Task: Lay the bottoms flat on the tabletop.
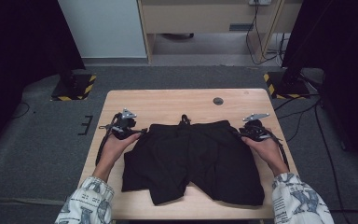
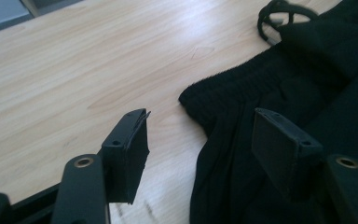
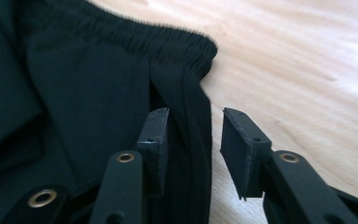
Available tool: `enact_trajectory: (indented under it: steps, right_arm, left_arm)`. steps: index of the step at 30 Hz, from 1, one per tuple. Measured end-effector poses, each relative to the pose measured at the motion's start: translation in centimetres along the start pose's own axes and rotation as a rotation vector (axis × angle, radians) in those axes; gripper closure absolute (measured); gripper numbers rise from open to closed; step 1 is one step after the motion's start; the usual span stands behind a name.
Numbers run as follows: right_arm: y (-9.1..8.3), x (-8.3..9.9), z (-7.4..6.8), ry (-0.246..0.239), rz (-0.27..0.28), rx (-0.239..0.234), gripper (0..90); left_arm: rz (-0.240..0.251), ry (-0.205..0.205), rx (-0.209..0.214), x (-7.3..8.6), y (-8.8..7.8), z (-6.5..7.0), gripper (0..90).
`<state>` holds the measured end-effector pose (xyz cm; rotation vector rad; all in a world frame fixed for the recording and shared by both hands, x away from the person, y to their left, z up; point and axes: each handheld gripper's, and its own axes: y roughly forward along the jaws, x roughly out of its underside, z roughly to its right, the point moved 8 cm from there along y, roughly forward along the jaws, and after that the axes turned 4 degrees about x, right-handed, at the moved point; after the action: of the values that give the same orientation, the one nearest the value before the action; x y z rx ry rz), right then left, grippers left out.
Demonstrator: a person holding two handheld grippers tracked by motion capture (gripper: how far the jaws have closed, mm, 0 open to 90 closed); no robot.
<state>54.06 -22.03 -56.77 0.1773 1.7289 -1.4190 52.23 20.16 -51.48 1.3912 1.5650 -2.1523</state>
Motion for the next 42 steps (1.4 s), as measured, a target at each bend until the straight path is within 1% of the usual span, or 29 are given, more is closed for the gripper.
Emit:
enact_trajectory:
  steps: [2, 3, 5, 7, 8, 9, 10, 12, 14, 16, 18, 20, 22, 24, 25, 26, 27, 28, 29, 30, 32, 33, 34, 35, 36, 37, 38, 39, 42]
  right_arm:
    - [0.7, 0.2, -0.1, -0.007, -0.017, 0.001, 54.0]
    - [1.1, 0.3, -0.2, -0.007, -0.027, -0.004, 56.8]
    - [1.5, 0.6, -0.4, -0.034, -0.037, -0.006, 70.9]
    - [1.5, 0.5, -0.4, -0.052, -0.030, -0.009, 82.4]
    - [1.5, 0.5, -0.3, -0.057, -0.028, 0.005, 86.0]
    - [1.6, 0.5, -0.2, -0.054, -0.026, 0.008, 87.3]
    - [1.5, 0.6, -0.1, -0.054, -0.025, 0.006, 87.6]
    - [1.6, 0.6, 0.0, -0.041, -0.012, 0.012, 87.9]
    - [1.7, 0.6, 0.0, -0.045, -0.005, 0.014, 87.9]
    - [1.7, 0.6, -0.1, -0.033, 0.011, 0.013, 87.7]
    - [1.7, 0.6, -0.1, -0.024, 0.019, 0.009, 87.2]
    - [1.7, 0.7, 0.0, -0.011, 0.026, 0.005, 86.4]
    - [1.7, 0.7, 0.0, 0.010, 0.032, 0.002, 85.6]
    - [1.7, 0.7, 0.0, 0.011, 0.035, 0.006, 84.8]
    - [1.7, 0.7, -0.1, 0.017, 0.034, 0.005, 83.8]
    - [1.7, 0.7, -0.1, 0.017, 0.034, 0.005, 83.8]
    - [1.8, 0.7, -0.2, 0.013, 0.045, 0.011, 83.1]
    - [1.8, 0.7, -0.2, 0.013, 0.045, 0.011, 83.1]
    - [1.9, 0.6, -0.2, 0.016, 0.047, 0.011, 82.8]
    - [1.9, 0.6, -0.2, 0.018, 0.047, 0.013, 82.7]
    - [1.9, 0.6, -0.3, 0.013, 0.045, 0.014, 84.0]
    - [1.9, 0.6, -0.4, 0.003, 0.047, 0.014, 86.3]
    - [1.8, 0.6, -0.6, -0.002, 0.043, 0.007, 87.8]
    - [1.7, 0.5, -0.7, -0.020, 0.048, 0.010, 88.7]
    - [1.7, 0.5, -0.7, -0.020, 0.048, 0.010, 88.7]
    - [1.5, 0.4, -0.8, -0.022, 0.053, 0.007, 88.8]
    - [1.2, 0.3, -0.9, -0.022, 0.063, 0.008, 88.9]
    - [0.9, 0.0, -1.0, -0.025, 0.080, 0.006, 89.0]
    - [-0.6, -0.9, -1.3, -0.037, 0.123, 0.004, 89.1]
  left_arm:
    - [-0.013, 0.006, -0.011, -0.1, 0.4, 0.0, 35.0]
    - [-0.017, 0.002, -0.013, -0.1, 0.7, -0.1, 34.9]
    - [-0.027, -0.006, -0.020, -0.1, 1.1, -0.3, 34.7]
    - [-0.039, -0.010, -0.031, 0.1, 1.6, -0.8, 34.7]
    - [-0.046, -0.012, -0.036, 0.3, 1.7, -1.1, 34.7]
    - [-0.053, -0.018, -0.040, 0.5, 1.9, -1.3, 34.7]
    - [-0.064, -0.022, -0.049, 0.7, 2.1, -1.6, 34.7]
    - [-0.080, -0.027, -0.045, 1.1, 2.4, -1.8, 34.7]
    - [-0.082, -0.031, -0.043, 1.3, 2.7, -1.8, 34.7]
    - [-0.087, -0.032, -0.036, 1.7, 3.2, -1.8, 34.7]
    - [-0.087, -0.046, -0.012, 2.1, 3.9, -1.6, 33.6]
    - [-0.104, -0.041, -0.006, 2.9, 4.5, -1.4, 33.1]
    - [-0.130, -0.023, -0.014, 3.6, 5.1, -1.3, 32.7]
    - [-0.135, -0.029, -0.018, 4.0, 5.4, -1.3, 34.0]
    - [-0.113, -0.042, -0.003, 4.1, 5.6, -1.1, 38.7]
    - [-0.113, -0.042, -0.003, 4.1, 5.6, -1.1, 42.5]
    - [-0.099, -0.041, 0.010, 4.1, 5.6, -0.9, 48.7]
    - [-0.093, -0.029, 0.020, 4.1, 5.5, -0.7, 48.7]
    - [-0.095, -0.013, 0.024, 4.1, 5.5, -0.5, 52.7]
    - [-0.097, -0.009, 0.024, 4.1, 5.5, -0.5, 54.4]
    - [-0.097, -0.016, 0.030, 4.2, 5.4, -0.4, 57.8]
    - [-0.099, -0.011, 0.036, 4.2, 5.4, -0.3, 57.8]
    - [-0.103, -0.004, 0.044, 4.1, 5.4, 0.0, 65.3]
    - [-0.115, 0.000, 0.048, 4.0, 5.5, 0.5, 79.0]
    - [-0.115, 0.000, 0.048, 4.0, 5.5, 0.5, 84.3]
    - [-0.120, 0.001, 0.044, 3.9, 5.5, 0.7, 84.3]
    - [-0.122, 0.006, 0.034, 3.8, 5.4, 0.7, 86.8]
    - [-0.114, 0.006, 0.027, 3.7, 5.3, 0.8, 87.8]
    - [-0.049, 0.005, -0.002, 2.7, 4.1, 0.7, 88.3]
